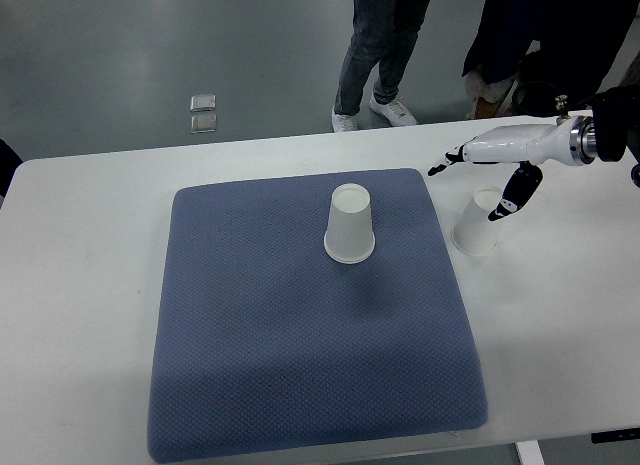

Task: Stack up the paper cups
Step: 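Lower the right hand down around the white cup beside the pad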

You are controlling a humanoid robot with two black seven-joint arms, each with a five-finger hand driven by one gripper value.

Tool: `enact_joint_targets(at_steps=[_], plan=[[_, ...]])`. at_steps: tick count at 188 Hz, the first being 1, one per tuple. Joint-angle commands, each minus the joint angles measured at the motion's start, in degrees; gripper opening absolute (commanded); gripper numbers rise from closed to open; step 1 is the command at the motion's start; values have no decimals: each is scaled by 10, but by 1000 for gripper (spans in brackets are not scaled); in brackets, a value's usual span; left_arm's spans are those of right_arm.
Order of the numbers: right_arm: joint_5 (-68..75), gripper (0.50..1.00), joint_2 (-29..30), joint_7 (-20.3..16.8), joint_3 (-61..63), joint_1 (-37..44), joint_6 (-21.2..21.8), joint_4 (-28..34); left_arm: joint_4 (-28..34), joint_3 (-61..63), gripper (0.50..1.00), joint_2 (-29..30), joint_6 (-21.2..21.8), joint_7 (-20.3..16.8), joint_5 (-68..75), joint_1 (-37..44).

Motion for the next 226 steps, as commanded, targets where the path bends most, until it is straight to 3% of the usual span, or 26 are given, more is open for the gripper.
enact_joint_targets(at_steps=[1,55,226], plan=[[-16,911,5,0,0,-13,-14,-4,0,0,1000,0,0,0,0,0],[-72,909,28,-1,0,-58,-71,-54,-1,0,1000,0,0,0,0,0],[-96,897,79,-1,0,-96,-112,-125,0,0,1000,0,0,0,0,0]])
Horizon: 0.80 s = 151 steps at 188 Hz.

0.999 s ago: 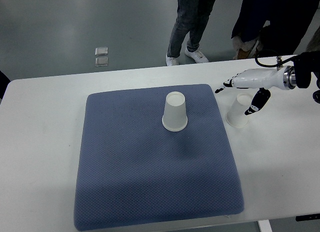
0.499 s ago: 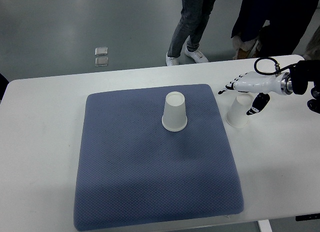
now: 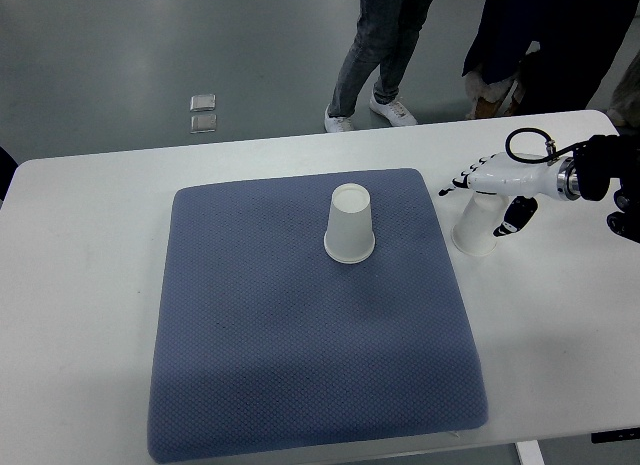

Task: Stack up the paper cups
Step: 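Lower the right hand down around the white cup beside the pad, then close the right hand's fingers around the white cup's body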

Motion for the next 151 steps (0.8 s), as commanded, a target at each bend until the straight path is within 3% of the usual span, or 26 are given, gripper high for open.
enact_joint_targets(at_steps=[1,53,151], plan=[[-1,897,2,0,0,-4,-1,0,0,0,1000,0,0,0,0,0],[-2,850,10,0,0,-15,-3,-11,-1,0,1000,0,0,0,0,0],[-24,707,21,1,0,-17,-11,-23,0,0,1000,0,0,0,0,0]])
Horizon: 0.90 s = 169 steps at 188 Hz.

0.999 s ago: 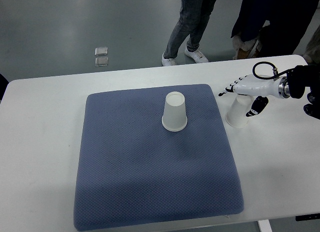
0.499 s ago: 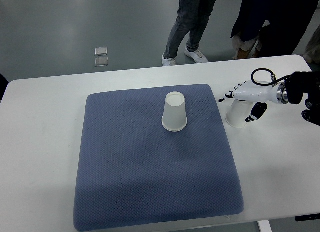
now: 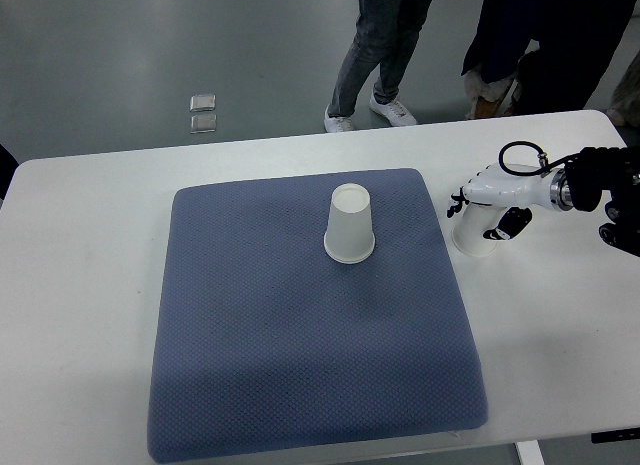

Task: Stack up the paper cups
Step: 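Close the right hand's fingers around the white cup's body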

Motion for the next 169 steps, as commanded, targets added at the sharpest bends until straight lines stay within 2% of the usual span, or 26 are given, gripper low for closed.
enact_joint_targets(at_steps=[1,49,62,71,82,101,169], plan=[[-4,705,0,0,0,0,0,0,0,0,1000,0,0,0,0,0],[-4,735,0,5,-4,3,3,0,0,0,1000,0,0,0,0,0],[-3,774,0,5,-7,6,3,1,0,0,1000,0,0,0,0,0],[-2,842,-1,5,-6,8,3,1,-1,0,1000,0,0,0,0,0],[-1,860,-1,12,-7,8,5,3,0,0,1000,0,0,0,0,0],[-1,860,-1,22,-8,8,8,4,0,0,1000,0,0,0,0,0],[-9,860,-1,22,-28,9,-1,1,0,0,1000,0,-1,0,0,0]])
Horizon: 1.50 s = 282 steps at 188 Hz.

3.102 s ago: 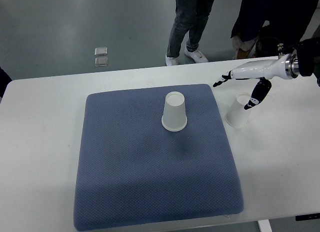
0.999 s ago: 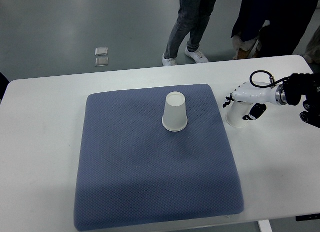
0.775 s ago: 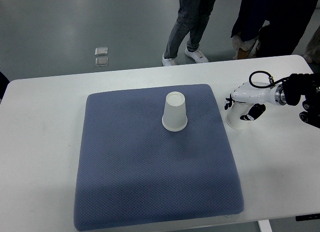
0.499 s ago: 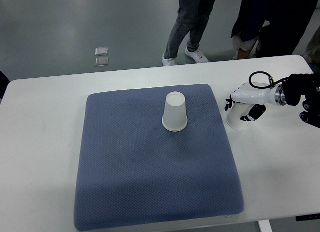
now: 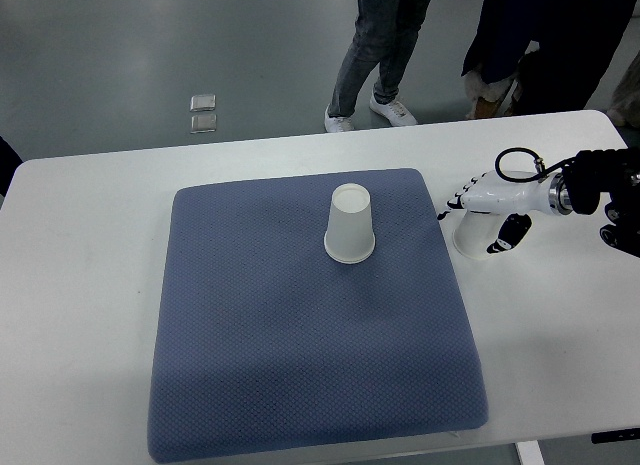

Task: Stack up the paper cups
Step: 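Close the right hand's fingers around the white cup's body, then lift the cup with the right hand and carry it over the pad cup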

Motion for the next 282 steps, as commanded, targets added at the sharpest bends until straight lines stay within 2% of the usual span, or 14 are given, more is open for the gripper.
enact_joint_targets(at_steps=[1,35,99,190,221,227,252,282], plan=[[-3,860,0,0,-5,0,-7,-2,-1,0,1000,0,-1,0,0,0],[-18,858,1,-1,-5,5,-22,-15,0,0,1000,0,0,0,0,0],[-15,856,-2,10,-5,22,-15,-17,-1,0,1000,0,0,0,0,0],[-18,770,-1,11,-18,18,-23,-29,0,0,1000,0,0,0,0,0],[-19,770,-1,11,-19,18,-23,-30,0,0,1000,0,0,0,0,0],[-19,762,-1,11,-19,18,-23,-30,-1,0,1000,0,0,0,0,0],[-21,656,-1,11,-20,18,-23,-30,0,0,1000,0,0,0,0,0],[-23,617,-1,11,-23,19,-23,-30,-1,0,1000,0,0,0,0,0]])
